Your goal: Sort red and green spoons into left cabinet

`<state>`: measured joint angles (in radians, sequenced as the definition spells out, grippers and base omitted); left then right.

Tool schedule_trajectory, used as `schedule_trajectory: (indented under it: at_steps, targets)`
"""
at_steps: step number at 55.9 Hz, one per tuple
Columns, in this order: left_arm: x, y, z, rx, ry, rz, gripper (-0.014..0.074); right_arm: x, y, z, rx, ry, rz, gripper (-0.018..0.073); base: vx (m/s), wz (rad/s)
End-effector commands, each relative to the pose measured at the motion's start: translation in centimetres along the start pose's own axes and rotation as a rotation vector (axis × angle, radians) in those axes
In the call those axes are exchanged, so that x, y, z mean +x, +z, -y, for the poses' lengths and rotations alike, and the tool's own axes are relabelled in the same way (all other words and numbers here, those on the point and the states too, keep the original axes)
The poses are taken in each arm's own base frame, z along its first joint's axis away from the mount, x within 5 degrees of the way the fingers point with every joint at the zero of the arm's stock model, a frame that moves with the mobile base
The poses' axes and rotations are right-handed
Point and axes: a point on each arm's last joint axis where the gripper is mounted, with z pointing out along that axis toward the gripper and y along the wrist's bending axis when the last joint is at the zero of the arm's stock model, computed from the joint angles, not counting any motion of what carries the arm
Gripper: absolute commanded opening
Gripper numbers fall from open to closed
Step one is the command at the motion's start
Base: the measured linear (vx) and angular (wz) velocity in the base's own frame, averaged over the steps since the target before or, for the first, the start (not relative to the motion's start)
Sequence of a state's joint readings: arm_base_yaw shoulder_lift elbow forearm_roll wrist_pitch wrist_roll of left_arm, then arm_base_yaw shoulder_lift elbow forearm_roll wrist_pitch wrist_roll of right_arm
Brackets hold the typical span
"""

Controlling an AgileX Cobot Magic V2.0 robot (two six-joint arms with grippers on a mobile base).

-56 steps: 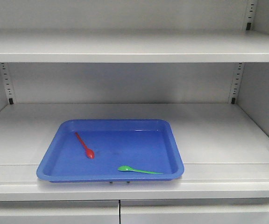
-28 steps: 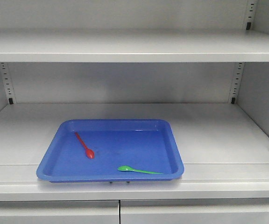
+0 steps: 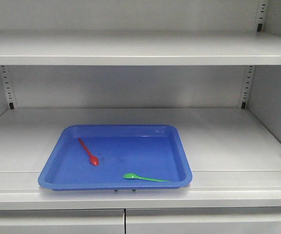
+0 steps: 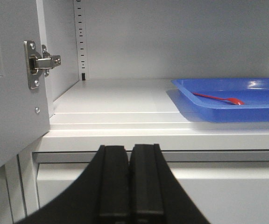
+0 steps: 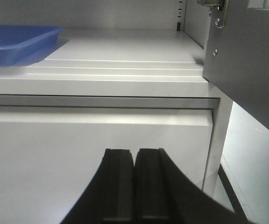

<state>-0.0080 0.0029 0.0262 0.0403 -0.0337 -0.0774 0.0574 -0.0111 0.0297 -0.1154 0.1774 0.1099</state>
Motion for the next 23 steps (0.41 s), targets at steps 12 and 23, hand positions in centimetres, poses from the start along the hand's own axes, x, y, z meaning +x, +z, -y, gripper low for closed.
schedule_trajectory:
  at_steps: [12, 23]
  targets:
    - [-0.92, 0.1, 0.06, 0.006, -0.017, 0.075, -0.0003, -0.34, 0.04, -0.03, 0.0, -0.016, 0.068, -0.0006, 0.0, 0.0]
    - [-0.92, 0.1, 0.06, 0.006, -0.017, 0.075, -0.0003, -0.34, 0.04, -0.03, 0.0, -0.016, 0.068, -0.0006, 0.0, 0.0]
